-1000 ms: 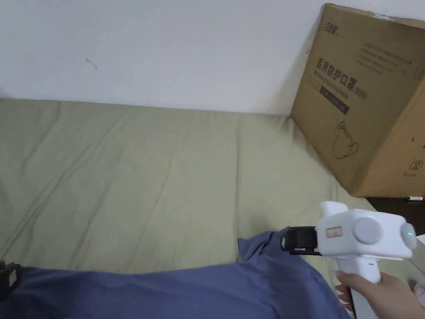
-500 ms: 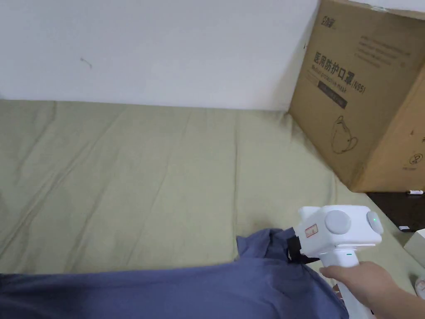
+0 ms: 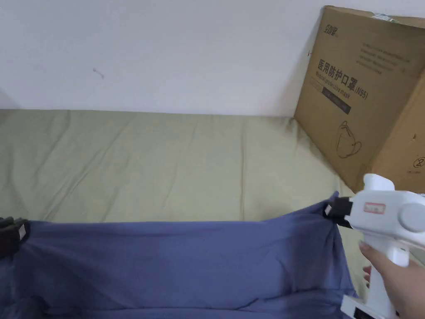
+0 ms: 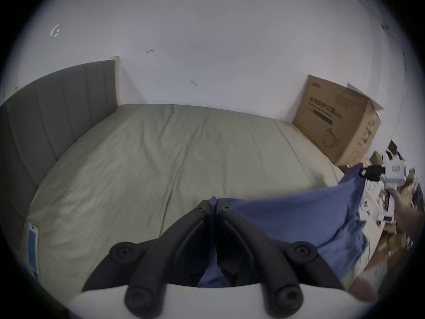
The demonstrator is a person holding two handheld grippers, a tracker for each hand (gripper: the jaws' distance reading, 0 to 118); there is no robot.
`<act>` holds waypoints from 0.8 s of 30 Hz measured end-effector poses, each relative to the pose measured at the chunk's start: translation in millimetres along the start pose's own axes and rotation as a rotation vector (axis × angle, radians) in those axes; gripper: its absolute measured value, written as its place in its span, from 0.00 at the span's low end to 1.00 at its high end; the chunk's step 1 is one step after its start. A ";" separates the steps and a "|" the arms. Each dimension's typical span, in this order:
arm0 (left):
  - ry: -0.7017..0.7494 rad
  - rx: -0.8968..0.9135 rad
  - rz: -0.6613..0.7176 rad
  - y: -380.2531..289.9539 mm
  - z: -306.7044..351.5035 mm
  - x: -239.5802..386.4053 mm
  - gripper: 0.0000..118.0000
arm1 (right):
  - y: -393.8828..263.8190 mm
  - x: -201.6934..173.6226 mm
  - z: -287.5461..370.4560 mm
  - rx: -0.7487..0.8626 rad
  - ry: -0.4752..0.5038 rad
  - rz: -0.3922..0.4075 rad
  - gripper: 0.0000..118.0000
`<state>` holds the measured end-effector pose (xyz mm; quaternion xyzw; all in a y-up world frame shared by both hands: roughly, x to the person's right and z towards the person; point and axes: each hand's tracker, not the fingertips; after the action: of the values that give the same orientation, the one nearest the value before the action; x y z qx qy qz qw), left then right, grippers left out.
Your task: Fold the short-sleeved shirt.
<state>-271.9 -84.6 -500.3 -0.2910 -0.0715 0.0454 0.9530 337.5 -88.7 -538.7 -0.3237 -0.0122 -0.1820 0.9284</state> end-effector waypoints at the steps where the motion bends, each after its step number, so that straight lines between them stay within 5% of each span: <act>1: -0.001 -0.011 -0.033 -9.8 8.7 0.6 0.03 | -12.4 5.2 15.4 0.002 -0.001 -0.001 0.00; 9: -0.028 -0.245 -0.033 -128.9 70.7 -18.3 0.03 | -150.0 61.5 126.9 -0.215 0.013 -0.008 0.00; 15: 0.010 -0.359 -0.018 -161.1 26.7 -27.5 0.05 | -196.4 81.6 86.2 -0.314 -0.057 -0.011 0.00; 16: 0.009 -0.358 -0.010 -158.6 26.9 -27.3 0.19 | -196.7 81.7 81.7 -0.307 -0.064 -0.018 0.08; 18: 0.018 -0.362 0.028 -150.2 31.7 -28.7 0.69 | -187.5 75.6 78.9 -0.319 -0.070 -0.029 0.53; 19: 0.031 -0.373 0.036 -149.4 32.6 -35.9 0.81 | -184.1 72.2 81.7 -0.312 -0.076 -0.027 0.68; 24: -0.022 -0.212 0.141 -105.0 99.1 -22.4 0.81 | -147.4 30.4 137.7 -0.154 -0.078 0.149 0.77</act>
<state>-305.3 -119.9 -362.6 -0.3939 -0.0655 0.1075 0.9105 328.0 -122.1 -337.7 -0.4009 -0.0105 -0.1003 0.9106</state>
